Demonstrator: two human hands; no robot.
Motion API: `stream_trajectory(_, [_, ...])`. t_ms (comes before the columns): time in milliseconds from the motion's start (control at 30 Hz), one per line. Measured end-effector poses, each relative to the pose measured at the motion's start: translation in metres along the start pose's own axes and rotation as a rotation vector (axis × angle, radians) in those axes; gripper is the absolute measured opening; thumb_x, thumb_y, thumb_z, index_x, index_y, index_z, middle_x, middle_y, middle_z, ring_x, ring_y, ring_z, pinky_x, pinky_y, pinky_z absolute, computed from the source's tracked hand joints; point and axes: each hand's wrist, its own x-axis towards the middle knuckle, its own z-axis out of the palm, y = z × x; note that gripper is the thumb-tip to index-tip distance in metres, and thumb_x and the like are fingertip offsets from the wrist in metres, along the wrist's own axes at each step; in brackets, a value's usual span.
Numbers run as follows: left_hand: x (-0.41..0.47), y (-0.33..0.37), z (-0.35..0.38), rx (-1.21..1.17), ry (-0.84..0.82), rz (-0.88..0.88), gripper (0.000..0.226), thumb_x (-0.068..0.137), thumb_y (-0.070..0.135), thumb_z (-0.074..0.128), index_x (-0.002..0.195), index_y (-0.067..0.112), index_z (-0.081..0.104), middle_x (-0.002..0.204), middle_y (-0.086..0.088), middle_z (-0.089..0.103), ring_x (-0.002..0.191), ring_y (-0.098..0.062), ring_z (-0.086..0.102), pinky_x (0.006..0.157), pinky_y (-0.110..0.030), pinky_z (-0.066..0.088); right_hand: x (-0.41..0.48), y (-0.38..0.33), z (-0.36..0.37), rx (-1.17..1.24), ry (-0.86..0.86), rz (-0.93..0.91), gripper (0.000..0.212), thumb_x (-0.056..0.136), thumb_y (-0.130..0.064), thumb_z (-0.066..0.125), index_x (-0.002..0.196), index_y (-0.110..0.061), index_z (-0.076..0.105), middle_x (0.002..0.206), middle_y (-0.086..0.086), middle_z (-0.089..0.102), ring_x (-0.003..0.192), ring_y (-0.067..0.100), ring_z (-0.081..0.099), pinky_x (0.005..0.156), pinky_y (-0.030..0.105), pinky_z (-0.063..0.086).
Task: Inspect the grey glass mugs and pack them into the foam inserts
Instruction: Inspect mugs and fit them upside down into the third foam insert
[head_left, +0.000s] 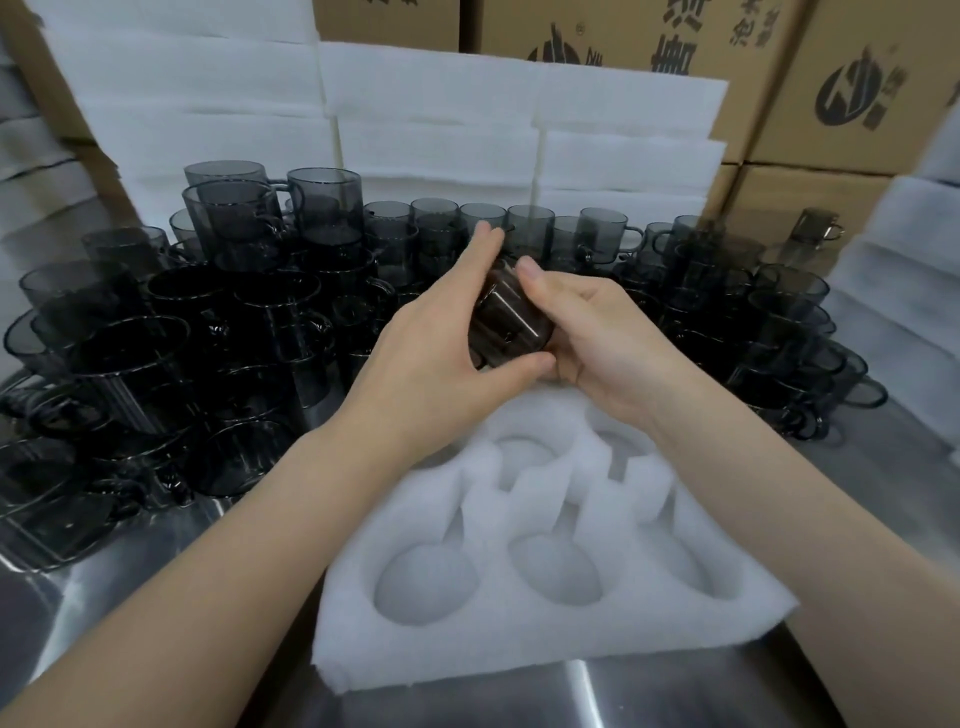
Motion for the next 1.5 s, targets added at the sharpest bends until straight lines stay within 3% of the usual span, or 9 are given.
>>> stream_trajectory(133, [0.0, -0.0014, 0.0002, 0.05, -0.065, 0.113, 0.091, 0.079, 0.028, 0.078, 0.153, 0.019, 0.024, 0.16, 0.005, 0.021, 0.146, -0.004, 0.019, 0.115, -0.013, 0.017, 0.0017, -0.0007, 0.0003, 0.043, 0.053, -0.01, 0.031, 0.099, -0.027, 0.052, 0.083, -0.011, 0.074, 0.08, 0.011, 0.072, 0.073, 0.023, 0.07, 0.054, 0.033, 0.057])
stream_trajectory(300, [0.0004, 0.001, 0.0019, 0.06, -0.159, 0.256, 0.084, 0.071, 0.011, 0.083, 0.141, 0.025, 0.038, 0.156, 0.024, 0.016, 0.145, 0.008, 0.005, 0.114, -0.008, 0.011, 0.002, -0.0026, -0.001, 0.08, 0.079, 0.021, 0.023, 0.096, -0.011, 0.054, 0.08, -0.009, 0.071, 0.063, 0.002, 0.067, 0.055, 0.011, 0.064, 0.05, 0.026, 0.053])
stream_trajectory(400, [0.0001, 0.0021, 0.0021, 0.015, -0.128, 0.293, 0.082, 0.07, 0.006, 0.082, 0.135, 0.027, 0.037, 0.154, 0.027, 0.013, 0.146, 0.006, 0.005, 0.117, -0.015, 0.013, 0.0037, -0.0037, -0.0037, 0.078, -0.05, 0.08, 0.023, 0.098, -0.023, 0.054, 0.087, -0.019, 0.075, 0.079, 0.001, 0.073, 0.073, 0.013, 0.07, 0.063, 0.029, 0.057])
stream_trajectory(500, [-0.0007, 0.0014, 0.0021, -0.015, -0.07, 0.29, 0.083, 0.072, -0.005, 0.074, 0.14, 0.02, 0.032, 0.155, 0.024, 0.01, 0.147, 0.001, 0.003, 0.121, -0.039, 0.018, 0.0059, -0.0029, -0.0039, 0.005, -0.121, 0.173, 0.032, 0.098, -0.045, 0.047, 0.113, -0.028, 0.069, 0.111, 0.004, 0.072, 0.106, 0.024, 0.068, 0.093, 0.046, 0.053])
stream_trajectory(600, [0.0, -0.0003, 0.0022, -0.022, -0.066, 0.206, 0.091, 0.075, -0.006, 0.07, 0.147, 0.023, 0.024, 0.157, 0.018, 0.006, 0.149, -0.005, 0.0, 0.121, -0.047, 0.017, 0.0037, -0.0047, -0.0021, 0.005, -0.109, 0.163, 0.036, 0.096, -0.048, 0.048, 0.114, -0.024, 0.068, 0.116, 0.011, 0.07, 0.107, 0.032, 0.067, 0.092, 0.049, 0.054])
stream_trajectory(800, [0.0019, -0.0023, 0.0006, -0.04, -0.026, -0.003, 0.107, 0.073, 0.039, 0.081, 0.155, 0.022, 0.014, 0.161, 0.005, 0.021, 0.141, 0.0, 0.024, 0.108, -0.003, 0.018, -0.0007, -0.0043, -0.007, 0.111, -0.039, -0.006, 0.035, 0.084, -0.035, 0.064, 0.112, -0.015, 0.056, 0.096, 0.009, 0.067, 0.077, 0.031, 0.063, 0.051, 0.032, 0.054])
stream_trajectory(1167, [-0.0009, 0.0022, -0.0027, -0.015, -0.078, 0.142, 0.096, 0.073, 0.013, 0.083, 0.149, 0.028, 0.026, 0.157, 0.016, 0.013, 0.148, -0.006, 0.014, 0.118, -0.019, 0.018, -0.0002, -0.0046, -0.0072, 0.205, -0.013, -0.038, 0.009, 0.089, -0.023, 0.058, 0.094, -0.017, 0.054, 0.089, 0.009, 0.065, 0.071, 0.023, 0.064, 0.044, 0.034, 0.053])
stream_trajectory(1267, [0.0001, 0.0, -0.0016, 0.033, -0.059, 0.117, 0.096, 0.072, 0.017, 0.083, 0.145, 0.041, 0.026, 0.158, 0.021, 0.014, 0.148, -0.003, 0.009, 0.113, -0.008, 0.013, -0.0006, -0.0048, -0.0056, 0.19, -0.003, -0.035, 0.004, 0.095, -0.019, 0.054, 0.098, -0.017, 0.054, 0.072, 0.0, 0.065, 0.063, 0.02, 0.065, 0.045, 0.038, 0.055])
stream_trajectory(1500, [-0.0003, -0.0028, 0.001, 0.106, -0.004, 0.123, 0.091, 0.075, 0.001, 0.074, 0.142, 0.046, 0.032, 0.16, 0.017, 0.018, 0.147, 0.0, 0.011, 0.108, -0.002, 0.014, -0.0002, -0.0036, -0.0041, 0.197, -0.044, -0.055, 0.024, 0.099, -0.012, 0.047, 0.12, -0.01, 0.057, 0.086, 0.002, 0.071, 0.087, 0.03, 0.066, 0.08, 0.064, 0.052])
